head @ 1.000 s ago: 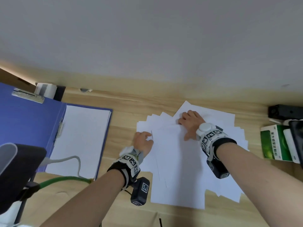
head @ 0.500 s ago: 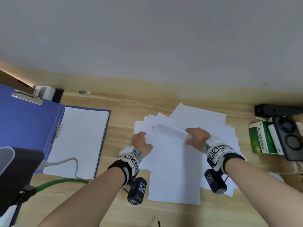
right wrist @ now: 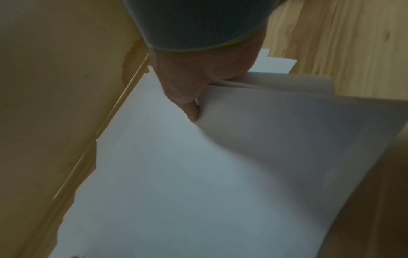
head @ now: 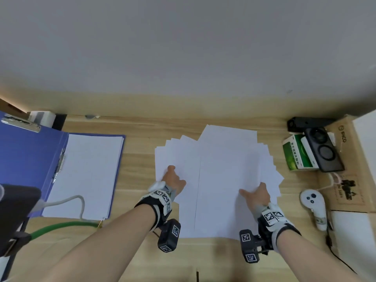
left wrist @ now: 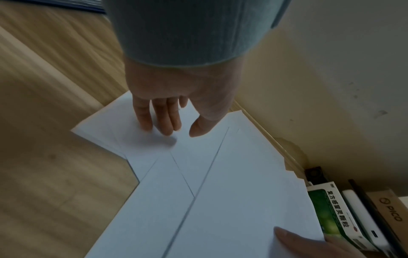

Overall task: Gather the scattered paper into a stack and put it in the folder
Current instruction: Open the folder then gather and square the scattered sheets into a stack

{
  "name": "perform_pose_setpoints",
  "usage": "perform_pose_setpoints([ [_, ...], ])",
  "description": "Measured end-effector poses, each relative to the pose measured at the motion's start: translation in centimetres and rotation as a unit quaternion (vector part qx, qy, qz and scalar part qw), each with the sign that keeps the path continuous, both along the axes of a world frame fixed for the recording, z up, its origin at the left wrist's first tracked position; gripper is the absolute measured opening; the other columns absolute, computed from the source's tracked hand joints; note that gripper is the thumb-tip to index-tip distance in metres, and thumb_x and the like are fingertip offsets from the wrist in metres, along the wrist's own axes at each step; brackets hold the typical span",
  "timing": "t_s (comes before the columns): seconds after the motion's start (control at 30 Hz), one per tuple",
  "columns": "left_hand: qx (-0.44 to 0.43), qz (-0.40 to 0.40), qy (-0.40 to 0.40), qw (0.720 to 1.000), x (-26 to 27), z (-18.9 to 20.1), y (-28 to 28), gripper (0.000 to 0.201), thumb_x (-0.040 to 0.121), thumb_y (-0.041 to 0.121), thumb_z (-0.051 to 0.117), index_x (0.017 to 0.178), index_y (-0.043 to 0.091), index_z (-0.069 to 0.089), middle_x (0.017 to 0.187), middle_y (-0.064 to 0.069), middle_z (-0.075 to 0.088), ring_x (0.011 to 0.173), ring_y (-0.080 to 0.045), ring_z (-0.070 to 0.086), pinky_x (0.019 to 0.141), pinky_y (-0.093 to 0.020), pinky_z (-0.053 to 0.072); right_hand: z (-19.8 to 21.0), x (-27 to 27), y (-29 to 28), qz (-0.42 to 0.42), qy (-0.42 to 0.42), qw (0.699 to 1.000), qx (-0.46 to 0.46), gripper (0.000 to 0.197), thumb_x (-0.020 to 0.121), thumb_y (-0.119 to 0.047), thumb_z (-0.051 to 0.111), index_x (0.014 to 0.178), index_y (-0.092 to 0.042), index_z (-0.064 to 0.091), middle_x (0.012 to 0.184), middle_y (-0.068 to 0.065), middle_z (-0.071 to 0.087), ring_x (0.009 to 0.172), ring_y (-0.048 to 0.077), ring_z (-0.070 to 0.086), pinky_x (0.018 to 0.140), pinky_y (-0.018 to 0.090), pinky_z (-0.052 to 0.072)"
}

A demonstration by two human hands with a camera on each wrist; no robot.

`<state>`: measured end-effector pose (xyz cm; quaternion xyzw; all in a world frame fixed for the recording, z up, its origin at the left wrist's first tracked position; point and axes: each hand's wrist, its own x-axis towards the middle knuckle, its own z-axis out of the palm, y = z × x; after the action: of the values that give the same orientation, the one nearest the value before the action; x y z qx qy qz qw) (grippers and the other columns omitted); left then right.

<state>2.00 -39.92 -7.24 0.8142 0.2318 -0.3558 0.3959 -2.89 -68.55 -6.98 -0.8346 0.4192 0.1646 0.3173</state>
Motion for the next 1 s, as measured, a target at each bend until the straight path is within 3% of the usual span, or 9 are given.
perform_pose_setpoints([
  [0.13, 0.039, -0.028, 0.038, 0.998, -2.1, 0.6, -1.6, 0.052, 0.084, 0.013, 0.056, 0.134, 0.015, 0.038, 0.112, -0.004, 0.058, 0.091, -0.022, 0.060, 0.068, -0.027, 0.047, 0.2, -1.9, 1.4, 0.050, 0.022, 0.998, 0.026, 0.053, 0.073, -0.025, 0.080, 0.113, -0.006, 0.052, 0.107, 0.015, 0.063, 0.092, 0.035, 0.063, 0.074, 0.040, 0.053],
  [0.2, 0.049, -0.091, 0.053, 0.993, -3.2, 0.9, -2.1, 0.016, 0.083, 0.006, 0.052, 0.093, 0.018, 0.054, 0.086, 0.000, 0.053, 0.069, -0.017, 0.049, 0.058, -0.024, 0.036, 0.3, -2.6, 2.3, 0.066, 0.038, 0.996, 0.039, 0.043, 0.073, -0.025, 0.078, 0.106, -0.007, 0.057, 0.103, 0.013, 0.066, 0.085, 0.031, 0.062, 0.070, 0.036, 0.053],
  [0.3, 0.056, -0.130, 0.057, 0.988, -5.1, 0.3, -2.3, 0.027, 0.076, 0.002, 0.048, 0.055, 0.012, 0.034, 0.062, 0.003, 0.030, 0.051, -0.013, 0.028, 0.052, -0.023, 0.024, 0.2, -4.2, 3.2, 0.054, 0.032, 0.996, 0.056, 0.032, 0.073, -0.021, 0.076, 0.099, -0.008, 0.063, 0.095, 0.012, 0.068, 0.082, 0.030, 0.064, 0.073, 0.040, 0.058],
  [0.33, 0.062, -0.125, 0.042, 0.989, -5.6, 0.4, -2.0, 0.017, 0.077, 0.005, 0.049, 0.067, -0.002, 0.037, 0.065, 0.004, 0.034, 0.053, -0.013, 0.035, 0.056, -0.022, 0.030, 0.1, -4.6, 3.3, 0.052, 0.034, 0.996, 0.061, 0.030, 0.074, -0.020, 0.075, 0.099, -0.008, 0.063, 0.094, 0.012, 0.068, 0.081, 0.030, 0.065, 0.073, 0.040, 0.058],
  [0.4, 0.084, -0.115, -0.011, 0.990, -6.2, 0.2, -1.3, 0.010, 0.081, 0.013, 0.053, 0.088, 0.017, 0.060, 0.090, 0.003, 0.049, 0.080, -0.017, 0.057, 0.071, -0.026, 0.044, 0.1, -5.5, 3.3, 0.040, 0.030, 0.995, 0.085, 0.026, 0.075, -0.018, 0.076, 0.096, -0.007, 0.066, 0.091, 0.011, 0.070, 0.079, 0.029, 0.065, 0.071, 0.038, 0.058],
  [0.5, 0.124, -0.077, -0.115, 0.983, -5.8, 0.5, -1.0, 0.048, 0.082, 0.018, 0.057, 0.129, 0.018, 0.052, 0.132, -0.005, 0.045, 0.121, -0.025, 0.048, 0.097, -0.035, 0.045, 0.3, -6.4, 3.1, 0.005, -0.011, 0.991, 0.131, 0.023, 0.075, -0.016, 0.077, 0.093, -0.004, 0.070, 0.088, 0.011, 0.072, 0.077, 0.028, 0.065, 0.068, 0.034, 0.055],
  [0.6, 0.116, -0.046, -0.104, 0.987, -4.6, 1.3, -1.3, 0.061, 0.081, 0.019, 0.060, 0.139, 0.017, 0.042, 0.141, -0.009, 0.038, 0.126, -0.029, 0.046, 0.102, -0.040, 0.044, 0.5, -6.9, 2.9, -0.020, -0.070, 0.985, 0.158, 0.017, 0.076, -0.015, 0.078, 0.089, -0.008, 0.070, 0.087, 0.010, 0.073, 0.080, 0.029, 0.068, 0.074, 0.039, 0.057],
  [0.87, 0.047, 0.017, 0.027, 0.998, -6.8, 2.7, -2.5, 0.051, 0.088, 0.015, 0.057, 0.133, 0.003, 0.036, 0.123, -0.012, 0.053, 0.104, -0.027, 0.057, 0.084, -0.031, 0.051, 0.6, -9.0, 1.2, -0.035, -0.040, 0.976, 0.209, 0.020, 0.086, -0.007, 0.068, 0.106, -0.002, 0.067, 0.095, 0.013, 0.070, 0.091, 0.032, 0.066, 0.081, 0.037, 0.054],
  [1.0, 0.067, -0.022, 0.007, 0.997, -8.3, 2.0, -2.3, 0.021, 0.089, 0.021, 0.053, 0.071, 0.011, 0.046, 0.070, 0.000, 0.049, 0.059, -0.014, 0.047, 0.055, -0.026, 0.039, 0.7, -9.9, 1.2, -0.047, -0.038, 0.967, 0.246, 0.023, 0.087, -0.007, 0.068, 0.108, 0.003, 0.066, 0.098, 0.016, 0.071, 0.091, 0.032, 0.066, 0.084, 0.040, 0.054],
])
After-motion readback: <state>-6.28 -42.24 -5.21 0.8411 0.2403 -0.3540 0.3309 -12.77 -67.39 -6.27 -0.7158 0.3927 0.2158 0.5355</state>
